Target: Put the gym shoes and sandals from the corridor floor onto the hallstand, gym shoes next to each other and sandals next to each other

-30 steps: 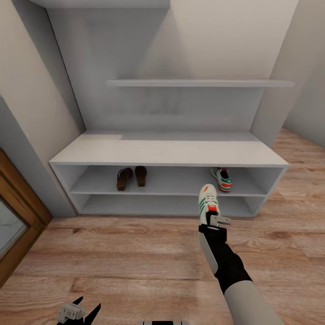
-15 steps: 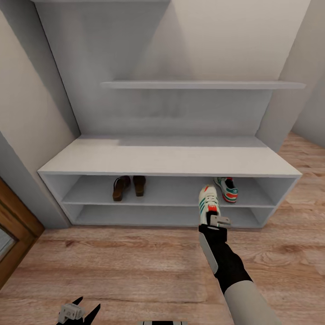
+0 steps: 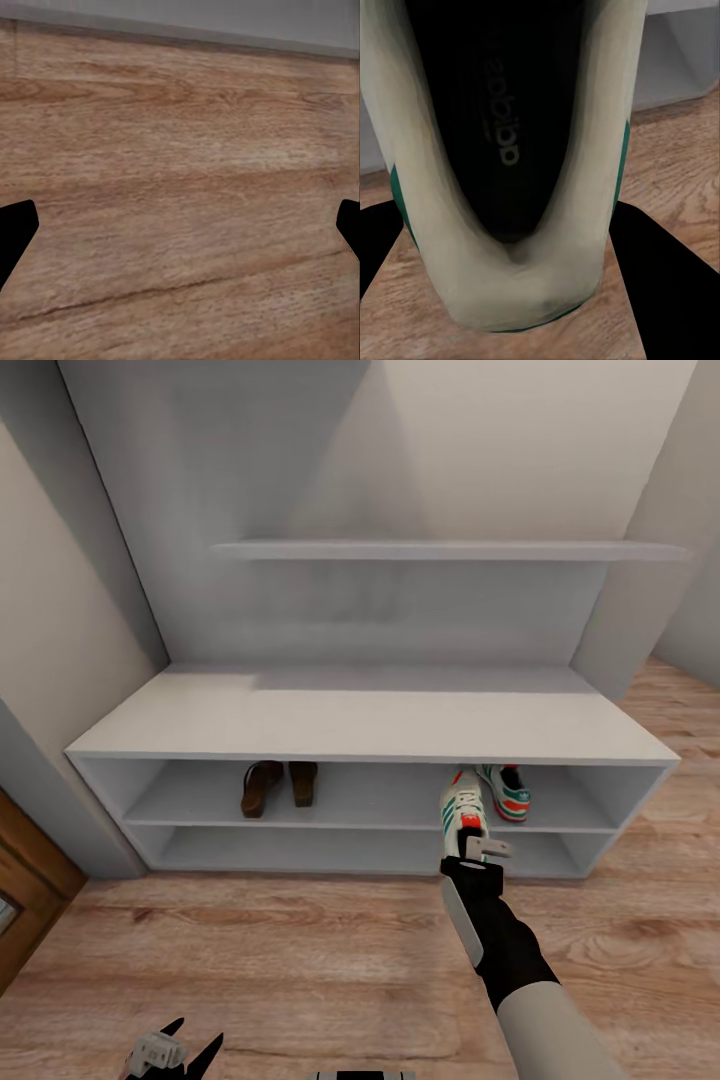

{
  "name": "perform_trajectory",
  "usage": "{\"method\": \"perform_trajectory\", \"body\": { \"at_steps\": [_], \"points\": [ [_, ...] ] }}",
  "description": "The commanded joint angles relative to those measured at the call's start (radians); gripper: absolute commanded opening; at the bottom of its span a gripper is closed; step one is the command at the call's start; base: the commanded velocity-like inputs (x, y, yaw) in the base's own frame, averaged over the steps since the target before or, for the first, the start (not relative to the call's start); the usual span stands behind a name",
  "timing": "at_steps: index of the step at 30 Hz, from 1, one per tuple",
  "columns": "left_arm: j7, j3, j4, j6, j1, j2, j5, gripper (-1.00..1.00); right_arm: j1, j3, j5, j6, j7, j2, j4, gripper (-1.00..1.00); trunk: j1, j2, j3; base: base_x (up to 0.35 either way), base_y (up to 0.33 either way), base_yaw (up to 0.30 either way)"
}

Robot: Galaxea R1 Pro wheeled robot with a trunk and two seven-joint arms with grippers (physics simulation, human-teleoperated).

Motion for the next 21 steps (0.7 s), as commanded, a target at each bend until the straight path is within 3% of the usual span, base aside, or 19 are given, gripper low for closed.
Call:
{"method": "perform_trajectory", "body": {
  "at_steps": [1,5,14,21],
  "points": [
    [-0.010,0.003,0.001,0.003,-0.001,0.000,0.007,1.00,0.000,0.003,-0.009,0.002,-0.009,-0.001,-0.001,-1.00,0.000,0.000,-0.001,0.262,-0.122,0.000],
    [-0.010,0.003,0.000,0.003,-0.001,0.000,0.007,1.00,-0.001,0.003,-0.009,0.002,-0.009,-0.001,-0.001,-1.00,0.000,0.000,-0.001,0.266,-0.135,0.000],
    [-0.010,0.004,0.001,0.003,-0.001,0.000,0.007,1.00,-0.001,0.003,-0.009,0.004,-0.009,-0.001,-0.002,-1.00,0.000,0.000,-0.001,0.066,-0.026,0.000],
    [-0.010,0.004,0.001,0.003,0.000,0.000,0.007,1.00,-0.001,0.002,-0.009,0.004,-0.009,-0.001,-0.002,-1.00,0.000,0.000,-0.001,0.278,-0.108,0.000]
  ]
}}
